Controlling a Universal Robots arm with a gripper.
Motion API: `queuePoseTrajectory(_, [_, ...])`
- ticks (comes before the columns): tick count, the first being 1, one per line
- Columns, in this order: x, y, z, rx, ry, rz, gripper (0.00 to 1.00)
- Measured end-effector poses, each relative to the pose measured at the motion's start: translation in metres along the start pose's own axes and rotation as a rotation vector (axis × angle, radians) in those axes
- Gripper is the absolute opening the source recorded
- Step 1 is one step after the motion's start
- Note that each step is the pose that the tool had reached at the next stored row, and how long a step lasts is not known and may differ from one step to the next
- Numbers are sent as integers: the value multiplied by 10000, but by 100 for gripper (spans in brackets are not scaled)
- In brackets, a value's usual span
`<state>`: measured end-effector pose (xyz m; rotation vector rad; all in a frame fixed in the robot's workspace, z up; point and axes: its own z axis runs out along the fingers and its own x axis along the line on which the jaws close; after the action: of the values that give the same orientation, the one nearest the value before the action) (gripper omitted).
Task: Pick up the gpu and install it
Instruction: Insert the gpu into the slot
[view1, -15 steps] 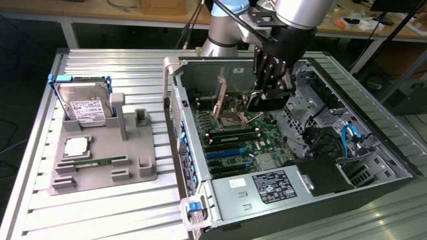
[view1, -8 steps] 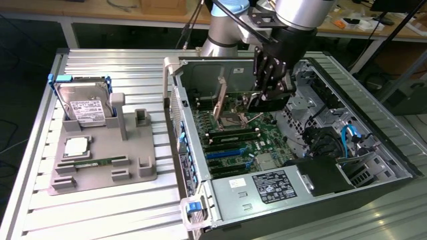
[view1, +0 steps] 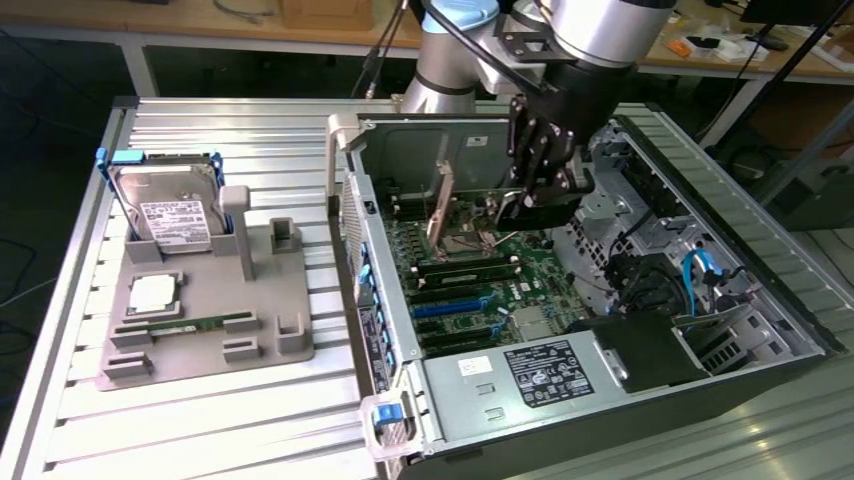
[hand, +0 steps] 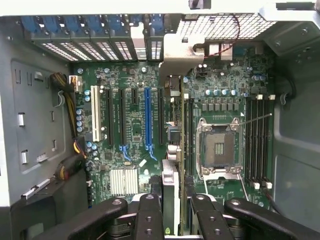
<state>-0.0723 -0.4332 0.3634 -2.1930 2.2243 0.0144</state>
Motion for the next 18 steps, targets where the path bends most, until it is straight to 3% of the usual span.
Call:
queuePoseTrajectory(6, [104, 178, 25, 1, -3, 0, 27])
queuePoseTrajectory(18, [125, 217, 257, 0, 0, -1, 27])
